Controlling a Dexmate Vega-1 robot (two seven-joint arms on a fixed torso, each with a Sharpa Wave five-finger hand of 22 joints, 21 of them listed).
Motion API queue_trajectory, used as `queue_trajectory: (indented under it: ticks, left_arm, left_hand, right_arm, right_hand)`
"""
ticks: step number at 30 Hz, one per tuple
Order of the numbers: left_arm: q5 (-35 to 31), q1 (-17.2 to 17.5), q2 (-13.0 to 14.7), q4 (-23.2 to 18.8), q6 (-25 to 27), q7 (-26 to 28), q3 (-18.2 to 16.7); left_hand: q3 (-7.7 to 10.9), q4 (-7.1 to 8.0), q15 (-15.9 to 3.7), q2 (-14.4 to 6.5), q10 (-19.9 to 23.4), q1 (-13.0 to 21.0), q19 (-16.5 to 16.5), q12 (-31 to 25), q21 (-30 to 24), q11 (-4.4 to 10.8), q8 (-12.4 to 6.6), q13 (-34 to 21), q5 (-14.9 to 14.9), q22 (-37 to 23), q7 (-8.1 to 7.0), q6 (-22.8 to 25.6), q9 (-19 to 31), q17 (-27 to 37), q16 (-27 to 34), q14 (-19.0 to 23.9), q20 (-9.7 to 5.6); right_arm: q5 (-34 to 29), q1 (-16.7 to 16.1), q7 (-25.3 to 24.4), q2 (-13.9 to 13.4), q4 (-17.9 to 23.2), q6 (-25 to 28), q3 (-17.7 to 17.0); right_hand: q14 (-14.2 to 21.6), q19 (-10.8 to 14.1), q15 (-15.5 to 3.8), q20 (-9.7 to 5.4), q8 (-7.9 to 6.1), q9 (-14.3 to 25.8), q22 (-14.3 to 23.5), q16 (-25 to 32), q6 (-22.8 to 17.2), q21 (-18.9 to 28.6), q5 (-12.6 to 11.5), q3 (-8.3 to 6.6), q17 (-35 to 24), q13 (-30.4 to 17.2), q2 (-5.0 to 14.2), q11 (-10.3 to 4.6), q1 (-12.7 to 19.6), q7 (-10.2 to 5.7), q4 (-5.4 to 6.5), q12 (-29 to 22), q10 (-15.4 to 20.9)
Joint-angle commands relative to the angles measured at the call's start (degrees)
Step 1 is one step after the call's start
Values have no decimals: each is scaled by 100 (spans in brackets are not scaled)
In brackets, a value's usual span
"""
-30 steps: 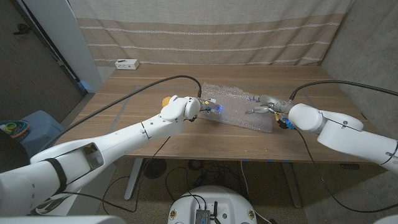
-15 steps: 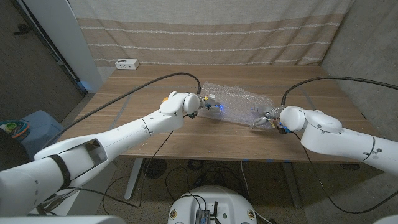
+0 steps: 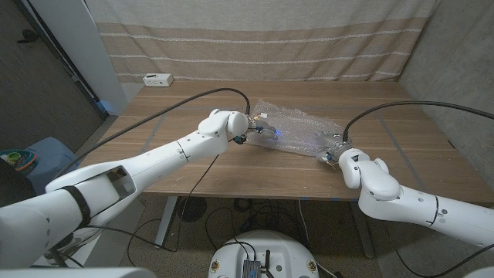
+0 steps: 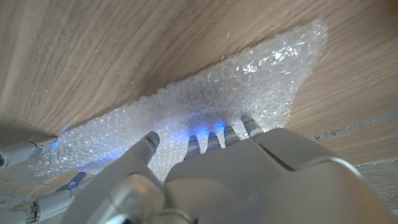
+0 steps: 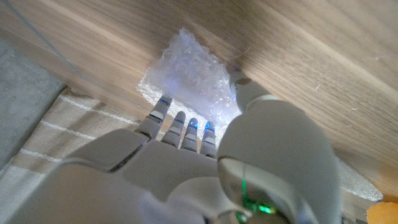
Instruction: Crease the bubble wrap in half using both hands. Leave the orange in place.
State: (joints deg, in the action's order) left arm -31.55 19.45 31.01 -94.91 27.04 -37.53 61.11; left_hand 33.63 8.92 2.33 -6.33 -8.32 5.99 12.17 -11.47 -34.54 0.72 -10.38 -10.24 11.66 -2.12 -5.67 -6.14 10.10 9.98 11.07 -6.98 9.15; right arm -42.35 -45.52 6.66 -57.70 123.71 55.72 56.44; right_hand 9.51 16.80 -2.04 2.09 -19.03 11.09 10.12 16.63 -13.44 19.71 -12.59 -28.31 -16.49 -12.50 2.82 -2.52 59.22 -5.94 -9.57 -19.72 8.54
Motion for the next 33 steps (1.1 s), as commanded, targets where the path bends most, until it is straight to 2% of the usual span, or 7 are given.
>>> queue_trajectory:
  ticks: [1,5,7,14,19,26,33]
  left_arm:
    - [358,-98,11,90,-42,-145,63]
    - [431,-99,39,39,-28,-133,64]
    - [459,-101,54,11,-23,-131,70]
    - [508,-83,153,-169,47,-135,77]
    - [507,-44,228,-313,137,-118,76]
    - [564,-2,307,-438,120,-70,32]
    - [626,2,366,-500,35,-88,6]
  left_hand:
    - [8,-51,1,-60,11,-82,-868,-37,-79,-45,-32,-15,-3,-770,11,45,5,16,39,37,-47]
    - [5,-62,23,-49,18,-88,-920,-36,-77,-82,-30,-15,-3,-770,55,48,6,14,34,56,-34]
    - [5,-69,31,-44,21,-91,-942,-34,-71,-96,-35,-16,-2,-771,111,64,7,13,30,65,-24]
    - [1,-112,101,-7,69,-93,-1088,-40,-65,-177,-37,-18,-5,-771,229,94,9,9,32,158,44]
    - [0,-248,215,91,112,-27,-1183,-41,-21,-315,-38,-20,-25,-770,410,130,6,-7,9,219,118]
    - [10,-326,218,121,153,21,-1242,-48,3,-352,-35,-22,-35,-770,480,141,6,-12,6,272,128]
    - [11,-421,280,174,146,74,-1277,-35,42,-416,-23,-24,-57,-770,599,126,6,-14,-13,285,129]
  right_arm:
    - [-440,-1024,-3388,929,-1458,-1205,-725]
    - [-445,-1053,-4058,1151,-1866,-1687,-910]
    - [-525,-1017,-4299,1202,-2025,-1899,-948]
    - [-1015,-771,-4526,1014,-2239,-2581,-994]
    - [-1350,-702,-4972,978,-2275,-2866,-1151]
    - [-1641,-687,-5060,854,-2082,-3116,-1366]
    - [-1825,-569,-4939,892,-2056,-3546,-1393]
  right_hand:
    - [1538,914,-724,-97,-599,-44,40,533,-2195,253,44,-1,-51,68,253,-132,65,-52,123,-412,1725]
    - [2186,1245,-939,-203,-944,-36,62,768,-3638,397,142,17,-69,91,501,-189,101,205,99,-640,2875]
    - [2441,1362,-960,-270,-997,-48,70,832,-3931,460,156,-16,-58,94,542,-145,139,338,76,-689,3167]
    - [2556,1424,-969,-322,-1009,-61,71,809,-4105,501,160,-57,-26,96,519,-106,149,394,60,-706,3353]
    - [2457,1370,-970,-330,-1007,-69,69,697,-4208,490,143,-110,9,98,481,-98,179,454,29,-669,3369]
    - [2407,1330,-983,-317,-983,-78,63,580,-4290,484,114,-187,54,102,424,-91,204,497,6,-613,3371]
    - [2539,1330,-948,-309,-1006,-88,51,484,-4582,492,41,-311,86,105,332,43,205,694,12,-646,3665]
